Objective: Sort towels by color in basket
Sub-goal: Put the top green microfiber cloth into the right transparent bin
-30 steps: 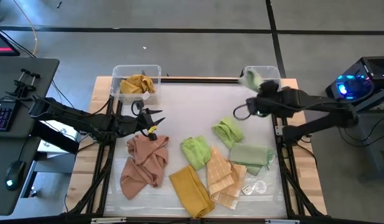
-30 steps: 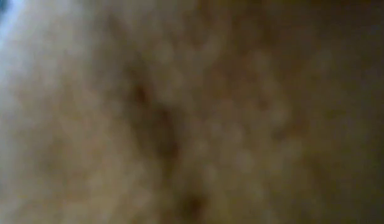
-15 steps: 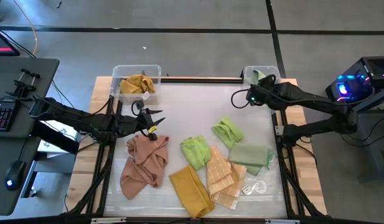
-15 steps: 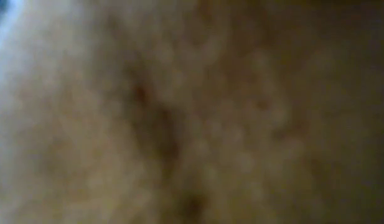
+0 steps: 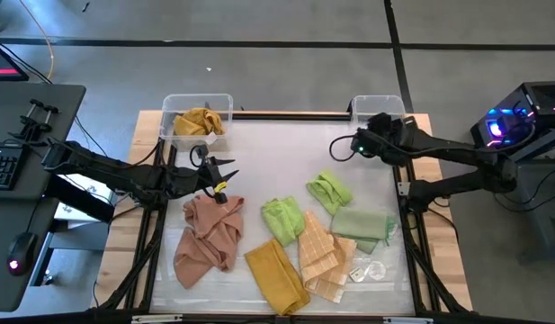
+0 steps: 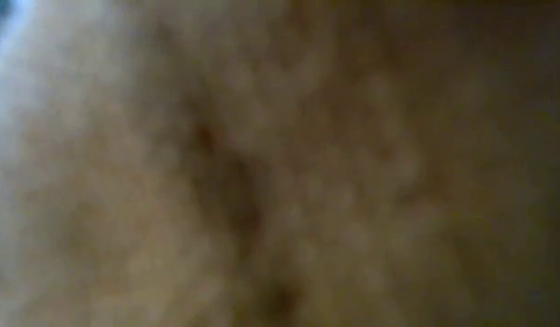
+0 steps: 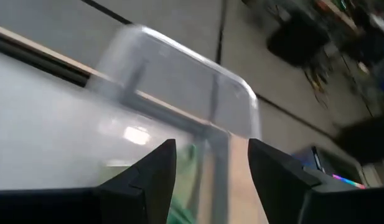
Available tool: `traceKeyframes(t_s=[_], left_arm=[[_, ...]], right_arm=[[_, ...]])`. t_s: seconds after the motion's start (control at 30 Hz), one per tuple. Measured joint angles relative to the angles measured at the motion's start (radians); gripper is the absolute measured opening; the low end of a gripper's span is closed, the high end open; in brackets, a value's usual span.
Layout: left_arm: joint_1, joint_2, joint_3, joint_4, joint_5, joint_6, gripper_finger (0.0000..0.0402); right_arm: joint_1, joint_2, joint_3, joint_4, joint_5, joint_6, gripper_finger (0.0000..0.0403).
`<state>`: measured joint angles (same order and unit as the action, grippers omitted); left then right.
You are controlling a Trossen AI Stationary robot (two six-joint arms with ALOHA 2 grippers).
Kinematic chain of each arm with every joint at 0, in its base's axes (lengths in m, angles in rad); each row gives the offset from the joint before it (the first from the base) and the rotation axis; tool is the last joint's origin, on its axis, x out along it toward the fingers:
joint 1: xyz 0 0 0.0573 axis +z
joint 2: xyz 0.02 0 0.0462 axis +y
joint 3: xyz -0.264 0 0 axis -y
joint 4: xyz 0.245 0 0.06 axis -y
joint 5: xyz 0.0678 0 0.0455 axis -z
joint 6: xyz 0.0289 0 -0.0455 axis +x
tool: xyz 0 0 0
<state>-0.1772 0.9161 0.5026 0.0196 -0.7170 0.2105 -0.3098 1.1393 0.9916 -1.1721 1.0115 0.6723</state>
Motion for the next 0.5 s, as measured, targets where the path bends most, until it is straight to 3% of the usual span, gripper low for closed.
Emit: traceKeyframes(t_s=[0.1,0.3,0.5], left_arm=[[0.000,0.000,0.000,0.000,0.000,-0.001,0.0137],[0.000,0.000,0.000,0.006,0.000,-0.018,0.0137],[0.000,0.000,0.000,0.008,0.001,-0.026,0.0137]], right_arm=[[0.074,0.000,0.000,0.134,-0.057,-0.115,0.0195],[0.248,0.000,0.000,0.520,-0.337,-0.393,0.0195],[0.386,0.057,0.001,0.773,-0.516,-0.533,0.0195]])
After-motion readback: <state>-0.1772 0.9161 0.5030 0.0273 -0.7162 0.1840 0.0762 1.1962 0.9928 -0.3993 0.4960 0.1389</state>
